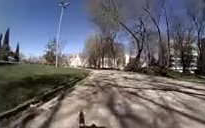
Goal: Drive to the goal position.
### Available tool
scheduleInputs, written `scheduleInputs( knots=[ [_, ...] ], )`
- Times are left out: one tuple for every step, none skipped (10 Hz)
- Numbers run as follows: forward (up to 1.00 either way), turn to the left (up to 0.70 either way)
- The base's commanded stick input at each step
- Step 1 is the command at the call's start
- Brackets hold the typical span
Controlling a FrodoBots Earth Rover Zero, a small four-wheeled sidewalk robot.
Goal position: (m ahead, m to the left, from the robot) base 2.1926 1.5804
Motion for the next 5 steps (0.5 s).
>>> scheduleInputs(
  knots=[
    [0.93,0.00],
    [0.93,0.00],
    [0.93,0.00],
    [0.94,0.00],
    [0.94,0.00]
  ],
)
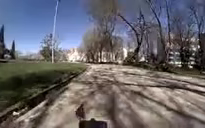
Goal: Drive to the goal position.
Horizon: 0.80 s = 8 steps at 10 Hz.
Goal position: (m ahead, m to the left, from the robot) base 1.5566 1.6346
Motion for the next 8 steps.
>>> scheduleInputs(
  knots=[
    [0.94,0.00],
    [0.94,0.00],
    [0.94,0.00],
    [0.93,0.00],
    [0.93,0.00],
    [0.93,0.00],
    [0.93,0.00],
    [0.93,0.00]
  ],
)
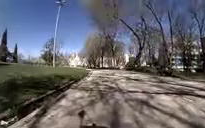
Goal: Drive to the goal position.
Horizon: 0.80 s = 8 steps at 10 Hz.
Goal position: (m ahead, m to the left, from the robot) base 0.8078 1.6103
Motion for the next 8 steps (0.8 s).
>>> scheduleInputs(
  knots=[
    [0.93,0.00],
    [0.93,0.00],
    [0.93,0.00],
    [0.93,0.00],
    [0.94,0.00],
    [0.94,0.00],
    [0.94,0.00],
    [0.94,0.00]
  ],
)
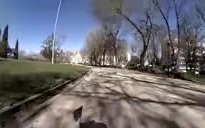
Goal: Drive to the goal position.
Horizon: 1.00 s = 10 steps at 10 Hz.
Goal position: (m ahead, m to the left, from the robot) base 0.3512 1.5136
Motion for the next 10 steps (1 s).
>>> scheduleInputs(
  knots=[
    [0.94,0.00],
    [0.94,0.00],
    [0.94,0.00],
    [0.94,0.00],
    [0.94,0.00],
    [0.94,0.00],
    [0.94,0.00],
    [0.94,0.00],
    [0.94,0.00],
    [0.94,0.00]
  ],
)
